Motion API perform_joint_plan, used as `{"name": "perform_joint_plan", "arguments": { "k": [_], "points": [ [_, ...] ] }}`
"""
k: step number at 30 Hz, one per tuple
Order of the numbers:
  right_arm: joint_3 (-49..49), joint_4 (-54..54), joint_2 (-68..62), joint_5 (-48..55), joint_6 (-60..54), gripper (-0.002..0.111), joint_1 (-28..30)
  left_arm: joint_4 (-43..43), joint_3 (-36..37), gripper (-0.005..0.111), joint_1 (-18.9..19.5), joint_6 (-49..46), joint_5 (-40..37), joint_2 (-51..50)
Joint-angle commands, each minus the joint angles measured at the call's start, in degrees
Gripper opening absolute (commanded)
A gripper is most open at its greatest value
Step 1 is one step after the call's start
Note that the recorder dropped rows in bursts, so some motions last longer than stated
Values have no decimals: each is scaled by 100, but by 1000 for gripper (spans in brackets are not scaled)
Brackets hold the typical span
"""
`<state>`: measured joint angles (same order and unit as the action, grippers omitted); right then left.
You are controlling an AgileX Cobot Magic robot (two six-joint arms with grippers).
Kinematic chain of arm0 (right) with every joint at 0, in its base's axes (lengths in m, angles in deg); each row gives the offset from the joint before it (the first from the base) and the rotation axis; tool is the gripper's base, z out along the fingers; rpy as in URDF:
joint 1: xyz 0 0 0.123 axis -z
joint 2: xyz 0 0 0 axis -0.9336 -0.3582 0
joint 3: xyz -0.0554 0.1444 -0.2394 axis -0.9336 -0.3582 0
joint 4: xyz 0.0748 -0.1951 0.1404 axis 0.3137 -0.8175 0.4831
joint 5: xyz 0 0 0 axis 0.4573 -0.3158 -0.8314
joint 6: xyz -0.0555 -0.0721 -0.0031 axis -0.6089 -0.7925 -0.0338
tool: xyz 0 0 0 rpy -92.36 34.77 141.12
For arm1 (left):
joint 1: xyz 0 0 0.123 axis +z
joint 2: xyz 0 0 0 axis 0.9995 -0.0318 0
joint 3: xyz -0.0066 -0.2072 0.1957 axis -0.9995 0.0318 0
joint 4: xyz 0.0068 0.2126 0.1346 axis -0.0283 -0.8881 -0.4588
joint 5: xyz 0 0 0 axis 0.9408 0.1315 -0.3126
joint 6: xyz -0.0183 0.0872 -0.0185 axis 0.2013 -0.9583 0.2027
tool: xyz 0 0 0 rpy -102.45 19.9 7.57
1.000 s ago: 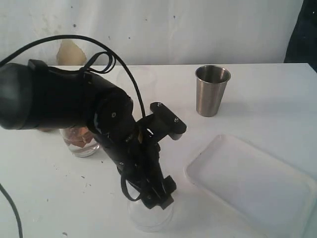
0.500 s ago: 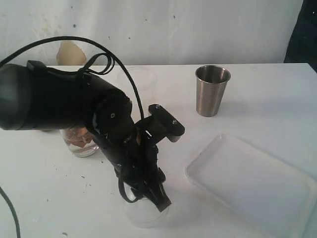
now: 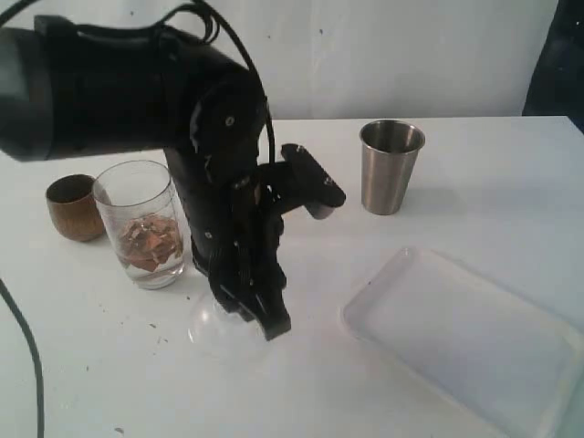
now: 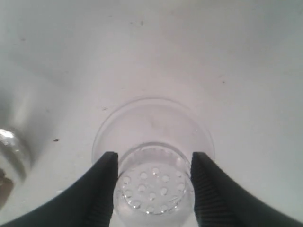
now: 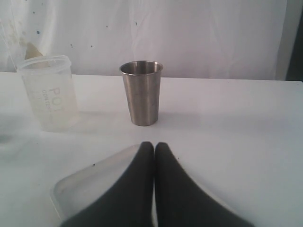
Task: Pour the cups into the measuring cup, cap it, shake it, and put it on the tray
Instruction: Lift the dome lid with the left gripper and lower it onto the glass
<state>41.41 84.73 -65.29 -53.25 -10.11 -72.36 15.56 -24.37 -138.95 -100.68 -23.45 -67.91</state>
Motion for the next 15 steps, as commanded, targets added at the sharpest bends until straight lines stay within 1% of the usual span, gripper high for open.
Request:
{"name": "perform_joint_plan", "arguments": {
  "k": [1,4,7,11,15],
  "points": [
    [-38,-20,37,-42,17,0,-20,-436,-515,0,17,42,-531,175],
    [-38,1,37,-42,17,0,-89,-560,-765,0,220,64,-531,443],
    [-38,1,37,-42,17,0,-128,-570,-971,0,572,78,-531,789],
    [-38,1,37,-42,17,0,-128,-570,-1152,0,1284,218,-531,1150],
    [-38,1,37,-42,17,0,-128,-570,-1161,0,2009,476,-531,1250]
  ]
}}
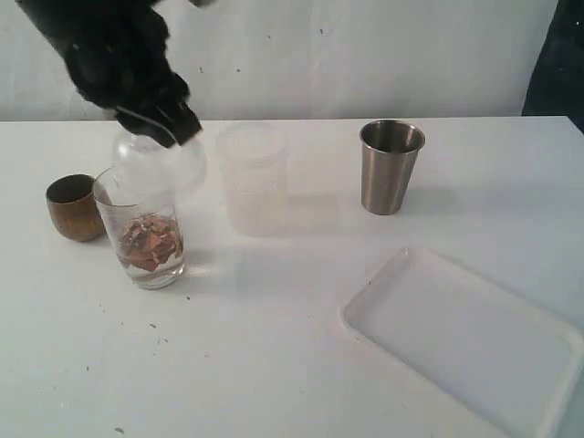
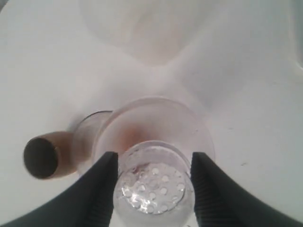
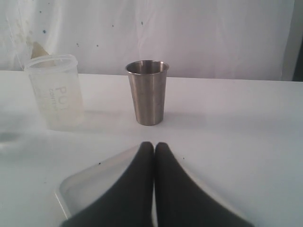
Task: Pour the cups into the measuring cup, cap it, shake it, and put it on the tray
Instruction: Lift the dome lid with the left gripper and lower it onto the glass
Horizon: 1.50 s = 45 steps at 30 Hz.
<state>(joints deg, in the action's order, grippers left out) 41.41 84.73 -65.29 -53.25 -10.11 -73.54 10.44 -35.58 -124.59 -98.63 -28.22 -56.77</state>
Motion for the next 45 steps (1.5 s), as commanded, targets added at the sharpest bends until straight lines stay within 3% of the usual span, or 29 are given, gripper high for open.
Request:
{"name": "perform_joint_plan", "arguments": {
  "k": [1,5,9,45],
  "points": [
    [-38,1,37,-42,17,0,-9,-45,-41,0,735,339,-54,135],
    [-38,1,37,-42,17,0,-9,169,-44,0,1178,431,-54,14],
    [-38,1,37,-42,17,0,-9,719,-44,0,1384,431,-54,-104],
    [-38,1,37,-42,17,0,-9,951,-56,0,1407,771,387,-1121]
  ]
}}
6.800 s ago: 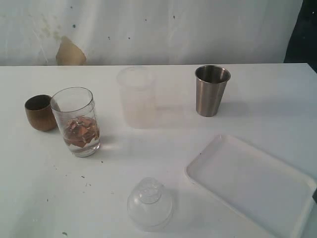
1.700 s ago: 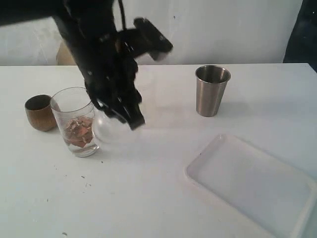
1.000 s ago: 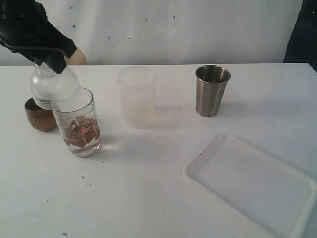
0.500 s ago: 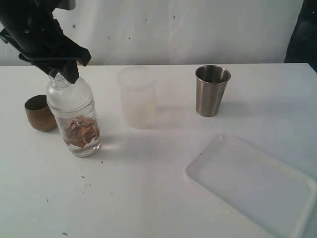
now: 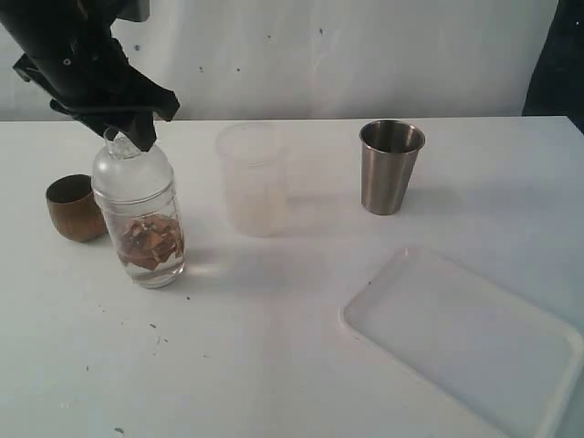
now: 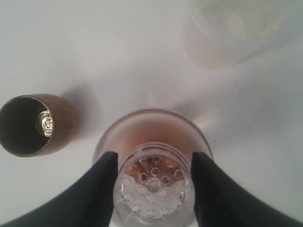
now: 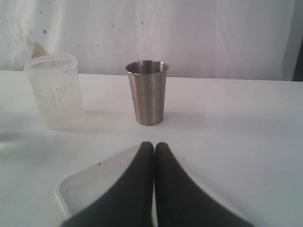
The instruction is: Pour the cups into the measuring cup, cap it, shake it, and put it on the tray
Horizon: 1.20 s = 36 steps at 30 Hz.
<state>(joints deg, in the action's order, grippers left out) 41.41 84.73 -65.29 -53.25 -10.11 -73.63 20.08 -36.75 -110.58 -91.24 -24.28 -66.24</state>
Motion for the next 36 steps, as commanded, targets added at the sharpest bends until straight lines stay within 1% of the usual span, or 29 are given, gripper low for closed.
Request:
{"name": "perform_joint_plan", "arguments": {
  "k": [1,4,9,26,28,31,32,35,36],
  "points": [
    [-38,1,37,-42,17,0,0,-13,61,0,6,32,-8,-174],
    [-38,1,37,-42,17,0,0,-13,98,0,6,32,-56,-174],
    [-38,1,37,-42,17,0,0,52,520,0,6,85,56,-162],
    [-38,1,37,-42,17,0,0,52,1787,1,6,296,978,68],
    [-38,1,37,-42,17,0,0,52,1848,8,6,296,1001,68],
    [-38,1,37,-42,17,0,0,52,1860,29,6,296,928,68],
    [-38,1,37,-42,17,0,0,52,1860,39,6,296,896,79],
    [-38,1,37,-42,17,0,0,52,1860,57,6,296,886,143],
    [-38,1,37,-42,17,0,0,52,1847,60,6,296,886,187]
  ]
}}
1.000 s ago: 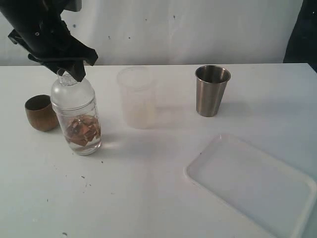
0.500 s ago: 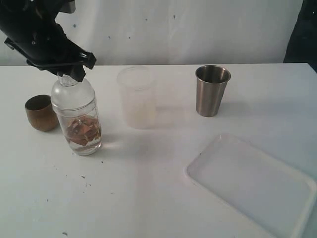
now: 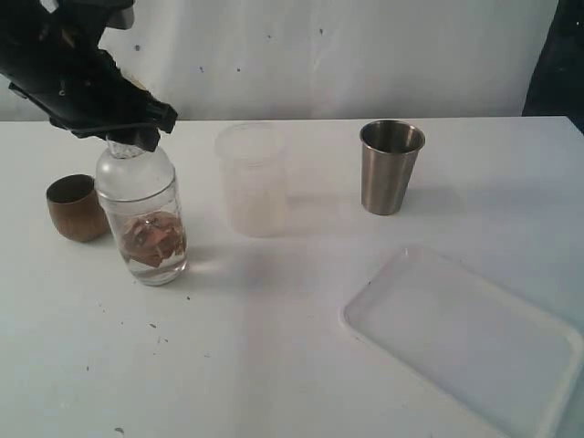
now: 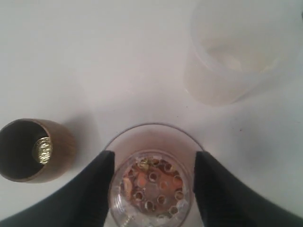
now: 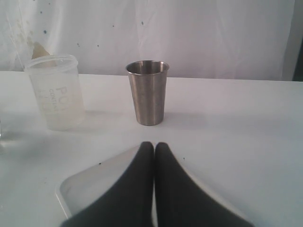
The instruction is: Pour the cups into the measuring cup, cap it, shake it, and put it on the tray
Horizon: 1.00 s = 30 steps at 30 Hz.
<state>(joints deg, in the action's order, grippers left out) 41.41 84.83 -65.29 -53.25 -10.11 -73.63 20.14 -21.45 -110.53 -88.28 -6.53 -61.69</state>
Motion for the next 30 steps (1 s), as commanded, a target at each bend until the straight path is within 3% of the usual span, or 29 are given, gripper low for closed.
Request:
{"name": "perform_joint_plan", "arguments": {
  "k": [1,21,30],
  "points": [
    [-38,-9,37,-42,17,0,0,45,281,63,1,0,-889,-211],
    [-38,-9,37,-42,17,0,-1,4,-22,64,1,102,-710,931],
    [-38,-9,37,-42,141,0,-1,88,475,63,1,82,-149,931]
  ]
}}
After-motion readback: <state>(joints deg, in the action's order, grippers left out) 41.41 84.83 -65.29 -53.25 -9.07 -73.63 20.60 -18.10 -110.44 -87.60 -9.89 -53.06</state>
